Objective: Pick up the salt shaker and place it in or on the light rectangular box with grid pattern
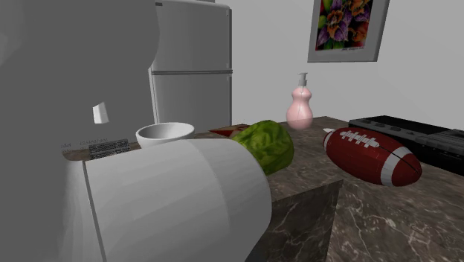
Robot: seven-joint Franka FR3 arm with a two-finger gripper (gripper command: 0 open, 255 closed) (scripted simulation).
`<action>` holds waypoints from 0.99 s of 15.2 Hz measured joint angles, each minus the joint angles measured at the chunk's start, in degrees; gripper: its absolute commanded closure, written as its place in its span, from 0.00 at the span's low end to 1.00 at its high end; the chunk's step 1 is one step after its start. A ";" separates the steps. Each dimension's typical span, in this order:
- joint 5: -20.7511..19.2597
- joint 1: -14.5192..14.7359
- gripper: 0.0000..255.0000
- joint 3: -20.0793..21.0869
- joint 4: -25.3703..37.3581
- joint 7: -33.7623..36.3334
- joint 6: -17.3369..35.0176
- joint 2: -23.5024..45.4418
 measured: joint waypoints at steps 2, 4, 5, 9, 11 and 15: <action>0.00 0.00 1.00 0.00 -1.62 -0.01 1.55 -0.07; 0.00 0.03 1.00 0.02 -3.21 0.01 3.16 -0.06; 0.00 -0.01 1.00 -0.01 -4.10 -0.07 4.00 -0.10; 0.04 -0.01 1.00 0.00 -6.45 -0.09 6.71 0.26; 0.06 -0.03 1.00 -0.01 -7.44 -0.14 7.75 0.33; 0.06 -0.01 1.00 0.00 -7.80 -0.12 8.17 0.34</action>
